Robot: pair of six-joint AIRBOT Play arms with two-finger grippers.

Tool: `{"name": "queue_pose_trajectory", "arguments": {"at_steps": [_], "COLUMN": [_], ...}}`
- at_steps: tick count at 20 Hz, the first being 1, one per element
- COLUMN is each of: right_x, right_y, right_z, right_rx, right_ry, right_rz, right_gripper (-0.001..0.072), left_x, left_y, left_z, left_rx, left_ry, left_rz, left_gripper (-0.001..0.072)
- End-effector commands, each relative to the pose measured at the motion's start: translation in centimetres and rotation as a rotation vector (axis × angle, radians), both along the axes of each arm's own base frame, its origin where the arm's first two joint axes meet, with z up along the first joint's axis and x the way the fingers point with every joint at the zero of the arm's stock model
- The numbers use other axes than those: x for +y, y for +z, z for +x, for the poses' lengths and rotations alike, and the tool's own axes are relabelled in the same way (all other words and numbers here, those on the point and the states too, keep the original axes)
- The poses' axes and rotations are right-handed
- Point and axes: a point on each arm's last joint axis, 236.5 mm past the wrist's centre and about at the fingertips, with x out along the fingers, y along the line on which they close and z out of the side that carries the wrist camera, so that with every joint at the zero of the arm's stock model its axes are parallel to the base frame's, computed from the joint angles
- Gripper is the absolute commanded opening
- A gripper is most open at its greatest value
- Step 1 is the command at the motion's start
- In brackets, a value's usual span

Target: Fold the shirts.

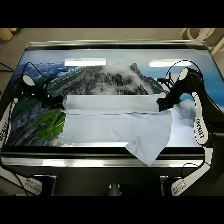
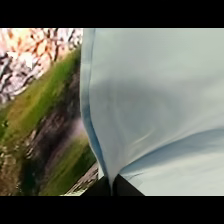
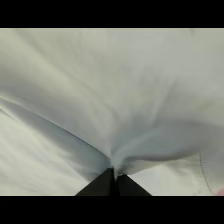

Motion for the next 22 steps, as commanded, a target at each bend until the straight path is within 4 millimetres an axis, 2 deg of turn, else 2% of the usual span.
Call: {"name": "queue_pose_trajectory", "arguments": {"at_steps": [1, 2, 3, 5, 7, 10, 12, 14, 16, 17, 19, 22], "right_x": [-0.3, -1.1, -2.4, -5.1, -7.0, -9.0, -9.1, -8.2, -6.7, -6.1, -5.5, -5.4], "right_y": [0.0, 0.6, 1.3, 3.6, 5.8, 7.0, 5.7, 3.8, 2.7, 2.5, 2.5, 2.5], "right_z": [0.3, 0.4, 0.5, -0.2, -2.1, -5.4, -9.1, -12.4, -14.5, -15.0, -15.6, -15.5], "right_rx": [-0.024, -0.042, -0.064, -0.085, -0.056, -0.019, 0.009, 0.006, -0.005, -0.004, 0.004, 0.001], "right_ry": [-0.022, -0.001, 0.023, 0.062, 0.011, -0.087, -0.106, -0.095, -0.082, -0.084, -0.076, -0.078], "right_rz": [-0.036, -0.065, -0.122, -0.204, -0.189, -0.134, -0.123, -0.117, -0.077, -0.060, -0.034, -0.030], "right_gripper": [0.0188, 0.0412, 0.0483, 0.0510, 0.0503, 0.0484, 0.0484, 0.0483, 0.0483, 0.0483, 0.0483, 0.0483], "left_x": [-0.3, -0.3, -0.1, 0.6, 1.9, 3.0, 2.8, 2.2, 1.5, 1.3, 0.1, -0.6], "left_y": [-0.2, -0.1, 0.3, 1.5, 3.5, 5.5, 4.2, 1.1, -2.0, -3.0, -4.1, -4.4], "left_z": [-0.5, -1.0, -1.4, -2.1, -2.6, -5.2, -8.8, -13.3, -17.1, -18.2, -19.4, -18.9], "left_rx": [0.023, 0.041, 0.061, 0.068, 0.056, 0.048, 0.062, 0.100, 0.135, 0.147, 0.162, 0.142], "left_ry": [-0.012, -0.014, -0.007, 0.000, 0.025, 0.048, 0.046, 0.072, 0.093, 0.103, 0.115, 0.151], "left_rz": [-0.002, -0.005, -0.008, -0.012, -0.014, -0.012, -0.008, -0.007, -0.002, -0.002, -0.044, -0.073], "left_gripper": [0.0118, 0.0336, 0.0477, 0.0469, 0.0469, 0.0468, 0.0468, 0.0468, 0.0468, 0.0469, 0.0468, 0.0468]}}
